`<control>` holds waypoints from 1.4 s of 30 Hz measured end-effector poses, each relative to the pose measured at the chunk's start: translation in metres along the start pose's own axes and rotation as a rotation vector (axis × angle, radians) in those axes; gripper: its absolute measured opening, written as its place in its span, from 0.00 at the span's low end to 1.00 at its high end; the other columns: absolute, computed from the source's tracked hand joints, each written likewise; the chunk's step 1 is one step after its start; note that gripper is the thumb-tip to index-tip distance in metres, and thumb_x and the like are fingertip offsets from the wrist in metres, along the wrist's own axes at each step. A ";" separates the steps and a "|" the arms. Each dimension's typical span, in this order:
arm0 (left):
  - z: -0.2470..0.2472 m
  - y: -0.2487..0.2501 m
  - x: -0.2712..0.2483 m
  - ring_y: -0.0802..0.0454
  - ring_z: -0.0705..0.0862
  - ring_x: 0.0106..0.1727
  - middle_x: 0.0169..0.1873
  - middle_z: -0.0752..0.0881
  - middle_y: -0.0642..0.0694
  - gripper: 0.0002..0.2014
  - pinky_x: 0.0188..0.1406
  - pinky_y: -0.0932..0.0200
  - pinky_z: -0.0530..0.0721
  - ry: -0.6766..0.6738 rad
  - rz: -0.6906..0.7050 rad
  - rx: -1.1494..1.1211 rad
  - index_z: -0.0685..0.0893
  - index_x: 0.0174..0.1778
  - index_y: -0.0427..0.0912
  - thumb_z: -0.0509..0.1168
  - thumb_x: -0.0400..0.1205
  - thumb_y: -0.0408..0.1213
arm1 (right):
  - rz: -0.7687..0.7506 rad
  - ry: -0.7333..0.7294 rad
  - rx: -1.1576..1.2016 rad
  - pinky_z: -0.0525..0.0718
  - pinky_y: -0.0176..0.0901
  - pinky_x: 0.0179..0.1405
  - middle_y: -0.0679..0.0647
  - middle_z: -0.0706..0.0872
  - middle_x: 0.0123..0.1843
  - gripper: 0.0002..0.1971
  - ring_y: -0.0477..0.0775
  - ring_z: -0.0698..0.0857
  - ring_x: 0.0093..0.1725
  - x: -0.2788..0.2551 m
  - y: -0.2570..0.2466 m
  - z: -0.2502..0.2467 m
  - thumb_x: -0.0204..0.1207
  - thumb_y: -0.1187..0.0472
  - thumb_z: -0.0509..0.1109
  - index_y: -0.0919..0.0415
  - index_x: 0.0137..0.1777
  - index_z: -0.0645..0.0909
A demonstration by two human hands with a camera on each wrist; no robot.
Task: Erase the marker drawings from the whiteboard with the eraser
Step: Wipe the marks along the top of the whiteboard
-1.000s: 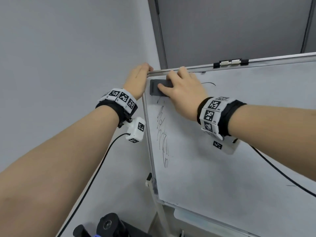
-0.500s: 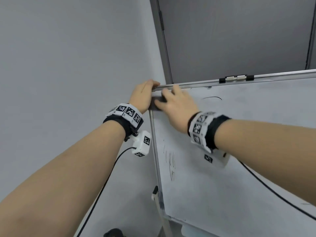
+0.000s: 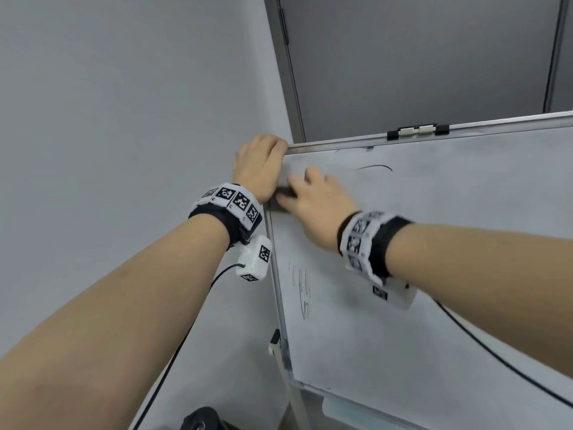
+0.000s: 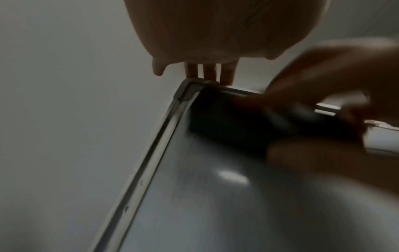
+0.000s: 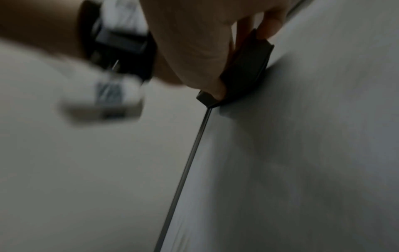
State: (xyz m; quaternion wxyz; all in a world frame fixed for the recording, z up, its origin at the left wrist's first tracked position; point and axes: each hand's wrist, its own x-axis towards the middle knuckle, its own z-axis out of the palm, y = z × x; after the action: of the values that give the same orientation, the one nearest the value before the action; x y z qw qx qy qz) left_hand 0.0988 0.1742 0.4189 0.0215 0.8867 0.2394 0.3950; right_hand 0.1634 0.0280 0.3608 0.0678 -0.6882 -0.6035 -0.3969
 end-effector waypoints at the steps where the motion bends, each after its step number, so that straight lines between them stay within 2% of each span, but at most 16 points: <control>1: 0.000 -0.001 0.001 0.45 0.77 0.64 0.59 0.84 0.51 0.26 0.69 0.40 0.71 -0.016 -0.009 0.061 0.81 0.54 0.56 0.39 0.79 0.58 | 0.059 0.057 0.000 0.63 0.51 0.38 0.59 0.77 0.59 0.26 0.66 0.73 0.56 0.011 0.011 -0.008 0.66 0.70 0.54 0.55 0.62 0.81; 3: -0.004 0.006 0.002 0.43 0.77 0.63 0.57 0.83 0.51 0.23 0.67 0.38 0.71 -0.038 -0.026 0.104 0.78 0.49 0.60 0.37 0.78 0.59 | 0.130 0.140 -0.013 0.63 0.49 0.36 0.58 0.78 0.57 0.23 0.65 0.73 0.54 0.017 0.025 -0.016 0.66 0.70 0.66 0.54 0.60 0.82; 5: -0.005 0.016 -0.001 0.41 0.76 0.66 0.60 0.82 0.50 0.28 0.71 0.35 0.67 -0.048 -0.008 0.150 0.80 0.55 0.61 0.36 0.78 0.61 | 0.066 0.125 0.002 0.63 0.49 0.34 0.58 0.77 0.56 0.22 0.65 0.72 0.53 0.000 0.026 -0.006 0.65 0.70 0.66 0.53 0.58 0.83; 8: -0.007 0.026 -0.007 0.43 0.75 0.69 0.62 0.78 0.47 0.32 0.75 0.30 0.59 -0.070 -0.044 0.213 0.75 0.72 0.64 0.34 0.80 0.64 | -0.120 -0.101 -0.014 0.64 0.49 0.32 0.57 0.76 0.55 0.19 0.64 0.72 0.52 -0.051 0.001 0.021 0.63 0.70 0.65 0.55 0.54 0.83; 11: -0.006 0.035 -0.008 0.42 0.76 0.68 0.59 0.78 0.45 0.34 0.76 0.29 0.57 -0.106 -0.044 0.252 0.77 0.68 0.64 0.31 0.80 0.66 | -0.118 -0.246 -0.047 0.64 0.49 0.32 0.57 0.75 0.55 0.17 0.63 0.71 0.52 -0.071 -0.003 0.023 0.63 0.66 0.71 0.56 0.54 0.82; 15: -0.004 0.061 0.000 0.42 0.74 0.72 0.66 0.79 0.42 0.37 0.80 0.30 0.50 -0.087 -0.018 0.208 0.84 0.60 0.49 0.31 0.82 0.61 | 0.034 -0.031 -0.033 0.66 0.50 0.33 0.62 0.75 0.55 0.20 0.66 0.73 0.54 -0.042 0.035 -0.007 0.66 0.70 0.66 0.57 0.58 0.81; 17: -0.003 0.078 0.002 0.42 0.75 0.71 0.67 0.80 0.44 0.35 0.79 0.33 0.57 -0.148 0.062 0.061 0.81 0.61 0.46 0.33 0.81 0.57 | 0.033 0.052 -0.032 0.66 0.50 0.32 0.63 0.76 0.53 0.22 0.66 0.73 0.52 -0.037 0.056 -0.020 0.66 0.70 0.65 0.57 0.60 0.81; 20: 0.001 0.096 0.006 0.42 0.80 0.60 0.57 0.85 0.45 0.29 0.67 0.45 0.72 -0.270 0.055 -0.052 0.80 0.58 0.44 0.38 0.87 0.55 | -0.040 0.121 -0.108 0.66 0.49 0.32 0.64 0.77 0.55 0.25 0.66 0.73 0.52 -0.042 0.085 -0.035 0.63 0.70 0.68 0.56 0.62 0.81; 22: 0.003 0.097 0.008 0.41 0.81 0.57 0.51 0.85 0.45 0.31 0.61 0.49 0.74 -0.271 0.011 -0.073 0.82 0.53 0.44 0.38 0.86 0.59 | -0.027 0.160 -0.122 0.67 0.49 0.32 0.64 0.76 0.54 0.23 0.65 0.73 0.51 -0.046 0.103 -0.044 0.64 0.69 0.69 0.56 0.62 0.80; 24: 0.005 0.095 0.010 0.39 0.81 0.58 0.52 0.87 0.43 0.36 0.64 0.46 0.75 -0.273 -0.003 -0.087 0.85 0.52 0.44 0.37 0.82 0.64 | 0.019 0.200 -0.069 0.68 0.48 0.31 0.64 0.77 0.52 0.23 0.66 0.73 0.49 -0.053 0.114 -0.042 0.67 0.68 0.69 0.55 0.63 0.81; 28: 0.008 0.090 0.011 0.40 0.80 0.65 0.62 0.86 0.44 0.37 0.68 0.47 0.72 -0.246 -0.002 -0.032 0.85 0.60 0.49 0.35 0.80 0.65 | -0.095 0.117 0.045 0.72 0.48 0.26 0.62 0.76 0.48 0.22 0.62 0.71 0.45 -0.089 0.087 0.002 0.64 0.69 0.71 0.55 0.59 0.83; 32: 0.005 0.093 0.008 0.39 0.78 0.66 0.66 0.83 0.43 0.28 0.70 0.48 0.69 -0.263 0.000 -0.014 0.81 0.67 0.47 0.38 0.89 0.54 | -0.229 -0.076 -0.045 0.65 0.45 0.24 0.58 0.75 0.48 0.24 0.61 0.71 0.44 -0.115 0.064 0.030 0.59 0.69 0.70 0.52 0.57 0.83; 36: 0.000 0.088 0.006 0.37 0.77 0.69 0.69 0.82 0.40 0.26 0.80 0.37 0.58 -0.304 0.020 0.024 0.74 0.68 0.45 0.34 0.88 0.47 | -0.028 0.117 0.016 0.73 0.47 0.27 0.62 0.76 0.50 0.24 0.63 0.72 0.46 -0.079 0.085 0.003 0.65 0.68 0.74 0.55 0.62 0.81; 38: -0.001 0.082 0.006 0.35 0.78 0.67 0.67 0.83 0.40 0.21 0.79 0.32 0.56 -0.278 -0.005 0.026 0.71 0.58 0.47 0.34 0.84 0.46 | 0.095 0.211 0.053 0.79 0.52 0.31 0.64 0.76 0.53 0.24 0.65 0.72 0.49 -0.061 0.101 -0.018 0.68 0.68 0.72 0.55 0.65 0.79; 40: -0.003 0.076 0.006 0.35 0.79 0.66 0.66 0.83 0.40 0.16 0.78 0.31 0.56 -0.269 -0.027 0.001 0.67 0.50 0.50 0.34 0.82 0.47 | 0.109 0.264 0.062 0.81 0.57 0.35 0.65 0.76 0.54 0.23 0.66 0.72 0.49 -0.056 0.110 -0.029 0.70 0.68 0.70 0.55 0.66 0.79; 42: -0.003 0.075 0.004 0.36 0.78 0.67 0.65 0.83 0.41 0.23 0.79 0.32 0.55 -0.262 0.010 0.059 0.72 0.54 0.48 0.33 0.81 0.50 | 0.033 0.263 0.059 0.80 0.57 0.35 0.65 0.77 0.52 0.22 0.65 0.72 0.47 -0.067 0.109 -0.022 0.71 0.68 0.70 0.55 0.65 0.80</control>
State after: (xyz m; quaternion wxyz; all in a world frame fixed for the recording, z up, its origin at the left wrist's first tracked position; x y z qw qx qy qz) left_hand 0.1295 0.1094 0.4408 0.0245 0.9321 0.2417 0.2687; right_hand 0.2524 -0.0651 0.3756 0.1731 -0.6376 -0.5896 -0.4646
